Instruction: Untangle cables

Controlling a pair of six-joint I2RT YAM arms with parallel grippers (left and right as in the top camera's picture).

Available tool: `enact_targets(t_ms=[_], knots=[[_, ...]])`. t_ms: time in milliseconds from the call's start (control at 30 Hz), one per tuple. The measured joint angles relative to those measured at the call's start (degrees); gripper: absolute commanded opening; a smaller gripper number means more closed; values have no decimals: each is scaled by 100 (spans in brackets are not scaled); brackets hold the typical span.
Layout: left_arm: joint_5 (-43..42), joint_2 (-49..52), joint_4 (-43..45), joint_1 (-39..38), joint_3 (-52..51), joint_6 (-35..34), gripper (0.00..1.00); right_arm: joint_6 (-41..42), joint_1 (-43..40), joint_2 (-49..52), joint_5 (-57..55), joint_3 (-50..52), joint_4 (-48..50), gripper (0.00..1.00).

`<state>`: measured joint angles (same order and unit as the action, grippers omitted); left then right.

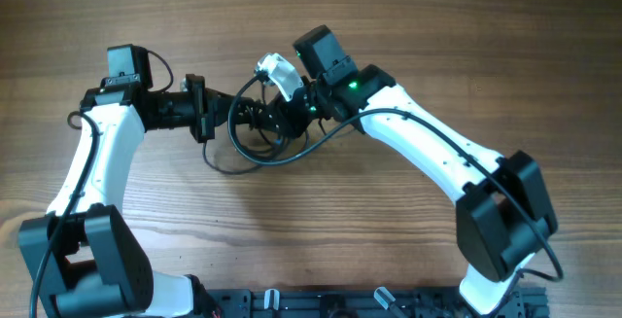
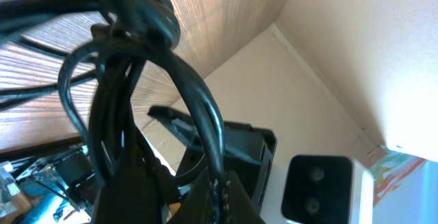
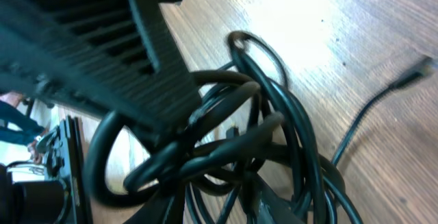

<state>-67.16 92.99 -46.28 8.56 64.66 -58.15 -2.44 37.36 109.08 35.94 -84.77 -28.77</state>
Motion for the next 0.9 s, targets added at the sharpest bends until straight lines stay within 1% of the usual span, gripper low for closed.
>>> enact_targets(t_ms=[100, 133, 167, 200, 233, 367, 433, 500, 600, 667, 700, 800, 867, 900], knots=[[24, 0, 24, 46, 2, 2, 4, 304, 0, 136, 28, 17, 339, 29], [24, 0, 24, 63, 7, 4, 4, 422, 0, 164, 28, 24, 448, 25], [24, 0, 28, 74, 13, 17, 4, 549, -2, 184, 28, 33, 535, 18], [22, 0, 37, 83, 22, 22, 4, 726, -2, 210, 33, 35, 647, 7], [24, 0, 42, 83, 22, 24, 4, 841, -2, 223, 46, 37, 708, 4], [22, 0, 17, 83, 22, 24, 4, 1154, -4, 225, 48, 37, 708, 4], [37, 0, 15, 79, 22, 42, 4, 1196, -13, 225, 50, 37, 535, 4], [192, 0, 26, 55, 22, 203, 4, 1296, -42, 225, 31, 35, 273, 4], [831, 0, -31, 7, 22, 645, 4, 1510, -216, 225, -155, 33, -328, 4], [1558, 0, -208, -2, 26, 984, 4, 1604, -391, 225, -302, 33, -658, 4], [2177, 0, -374, -2, 28, 1231, 4, 1659, -527, 223, -380, 33, -850, 4], [3506, 0, -839, -2, 33, 1615, 4, 1764, -844, 190, -538, 33, -1172, 4], [4081, 0, -1078, -2, 33, 1829, 4, 1762, -949, 118, -568, 33, -1222, 4], [4295, 0, -1209, -4, 33, 1950, 12, 1762, -953, 57, -577, 33, -1237, 5]])
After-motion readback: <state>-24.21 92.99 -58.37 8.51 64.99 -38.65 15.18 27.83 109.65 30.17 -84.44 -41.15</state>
